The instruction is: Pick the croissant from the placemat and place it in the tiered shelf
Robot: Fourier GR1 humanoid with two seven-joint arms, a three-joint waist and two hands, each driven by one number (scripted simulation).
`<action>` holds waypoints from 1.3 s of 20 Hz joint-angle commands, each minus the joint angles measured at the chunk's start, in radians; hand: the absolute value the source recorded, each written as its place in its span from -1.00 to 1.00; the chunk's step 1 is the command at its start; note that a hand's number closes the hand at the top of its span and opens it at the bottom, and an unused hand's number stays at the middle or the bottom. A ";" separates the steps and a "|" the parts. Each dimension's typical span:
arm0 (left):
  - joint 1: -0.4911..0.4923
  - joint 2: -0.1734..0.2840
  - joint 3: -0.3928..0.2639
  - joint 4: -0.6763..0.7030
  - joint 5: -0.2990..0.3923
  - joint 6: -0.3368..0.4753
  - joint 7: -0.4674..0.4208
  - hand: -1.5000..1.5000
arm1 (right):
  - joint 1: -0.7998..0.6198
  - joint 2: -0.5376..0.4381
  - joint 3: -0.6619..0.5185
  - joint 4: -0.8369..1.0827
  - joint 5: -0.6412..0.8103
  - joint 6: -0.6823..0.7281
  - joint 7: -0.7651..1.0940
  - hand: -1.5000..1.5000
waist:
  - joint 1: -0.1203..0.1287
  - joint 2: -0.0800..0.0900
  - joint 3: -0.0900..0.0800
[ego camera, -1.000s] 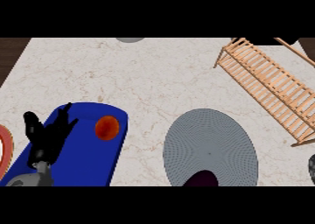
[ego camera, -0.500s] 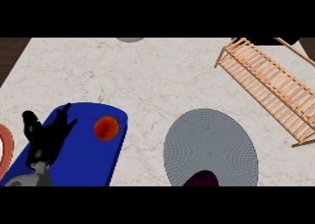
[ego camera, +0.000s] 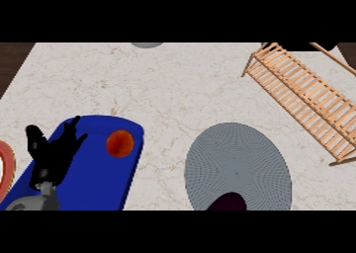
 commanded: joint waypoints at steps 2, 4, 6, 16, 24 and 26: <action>0.050 -0.020 -0.027 -0.021 -0.020 0.006 0.004 0.00 | 0.006 0.002 -0.060 -0.028 -0.012 -0.184 0.047 1.00 | 0.007 0.003 -0.002; -0.016 0.026 0.009 -0.033 0.012 -0.013 0.062 0.00 | -0.002 0.000 -0.083 -0.033 -0.021 -0.237 0.057 -1.00 | 0.006 0.004 -0.002; 0.012 -0.004 0.001 0.027 0.007 -0.023 -0.012 0.00 | 0.024 0.003 -0.092 -0.080 -0.038 -0.256 0.060 -1.00 | -0.003 0.003 -0.003; -0.012 -0.022 -0.011 -0.009 -0.009 0.015 0.036 0.00 | -0.050 0.049 -0.163 -0.145 -0.144 -0.491 0.047 -1.00 | 0.004 0.003 -0.003; 0.019 -0.018 -0.011 -0.028 -0.015 0.018 0.048 0.00 | 0.076 0.001 -0.155 -0.379 0.044 -0.480 0.190 -1.00 | -0.017 -0.005 -0.003; 0.048 -0.001 0.015 -0.012 0.009 -0.008 0.030 0.00 | 0.054 -0.087 -0.218 -0.410 0.026 -0.442 0.186 -1.00 | -0.018 -0.005 -0.003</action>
